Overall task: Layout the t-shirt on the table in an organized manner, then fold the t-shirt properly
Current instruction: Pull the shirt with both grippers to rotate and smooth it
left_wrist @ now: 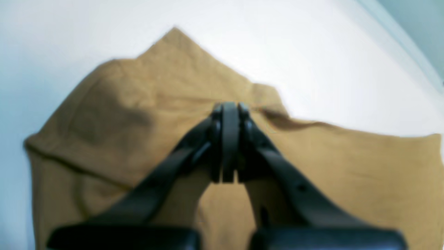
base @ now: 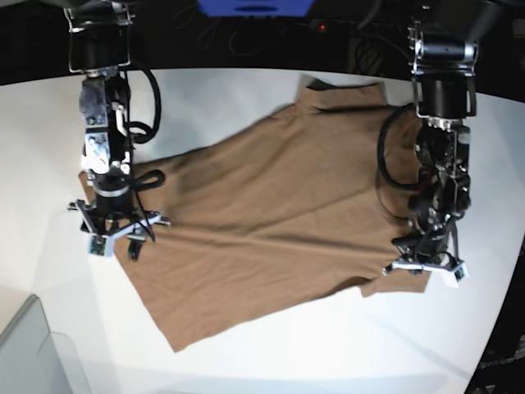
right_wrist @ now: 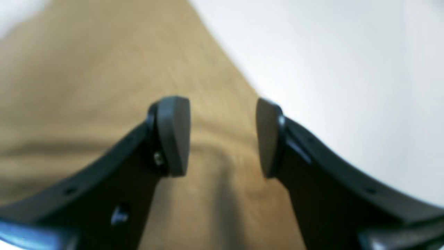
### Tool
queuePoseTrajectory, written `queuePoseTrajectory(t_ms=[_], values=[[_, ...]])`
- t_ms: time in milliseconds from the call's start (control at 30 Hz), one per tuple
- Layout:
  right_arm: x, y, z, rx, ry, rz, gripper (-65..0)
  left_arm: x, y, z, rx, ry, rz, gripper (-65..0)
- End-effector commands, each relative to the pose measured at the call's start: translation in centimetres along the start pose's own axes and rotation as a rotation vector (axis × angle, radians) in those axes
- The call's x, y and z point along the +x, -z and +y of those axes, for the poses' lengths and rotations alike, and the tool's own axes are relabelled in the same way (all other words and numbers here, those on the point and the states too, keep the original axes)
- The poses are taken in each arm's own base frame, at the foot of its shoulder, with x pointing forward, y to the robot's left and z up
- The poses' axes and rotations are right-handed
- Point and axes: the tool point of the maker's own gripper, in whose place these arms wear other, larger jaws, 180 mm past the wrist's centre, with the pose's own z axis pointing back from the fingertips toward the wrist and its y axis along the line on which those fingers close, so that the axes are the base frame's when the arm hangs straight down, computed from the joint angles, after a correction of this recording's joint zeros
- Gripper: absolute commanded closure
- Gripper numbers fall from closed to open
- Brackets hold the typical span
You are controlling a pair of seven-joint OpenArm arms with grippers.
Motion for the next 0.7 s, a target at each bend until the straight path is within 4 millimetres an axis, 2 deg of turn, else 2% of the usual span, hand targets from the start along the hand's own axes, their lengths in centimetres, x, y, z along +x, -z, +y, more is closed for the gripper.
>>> queuePoseTrajectory(t_ms=[0, 133, 233, 300, 367, 400, 433, 567, 667], values=[[0.5, -1.3, 0.3, 0.007, 0.008, -0.025, -27.7, 2.5, 0.1, 0.8, 0.014, 0.022, -0.057, -0.1], [-0.2, -5.8, 6.0, 0.122, 0.083, 0.015, -27.5, -0.5, 1.3, 4.6, 0.109, 0.010, 0.031, -0.1], [-1.8, -8.9, 11.8, 0.263, 0.097, 0.083, -25.7, -0.4, 2.1, 5.7, 0.143, 0.003, 0.022, -0.1], [-3.1, -10.8, 15.3, 0.360, 0.084, 0.134, -19.5, -0.7, 2.4, 6.4, 0.164, 0.006, 0.018, -0.1], [-4.2, -12.3, 17.8, 0.430, 0.070, 0.177, -9.4, -0.9, 2.4, 7.2, 0.182, 0.010, 0.018, -0.1], [-4.9, -13.1, 18.8, 0.462, 0.061, 0.203, -2.5, -1.1, 2.4, 7.4, 0.186, 0.010, 0.023, -0.1], [-5.4, -13.6, 19.5, 0.483, 0.052, 0.226, 0.0, -1.4, 2.4, 7.6, 0.191, 0.010, 0.029, -0.1], [-7.5, -14.3, 21.8, 0.545, 0.001, 0.310, 0.0, -2.6, 2.3, 8.2, 0.203, 0.007, 0.059, -0.1], [-10.4, -14.3, 21.7, 0.542, -0.038, 0.384, 0.0, -5.4, 1.2, 9.9, 0.227, 0.008, 0.119, -0.1]])
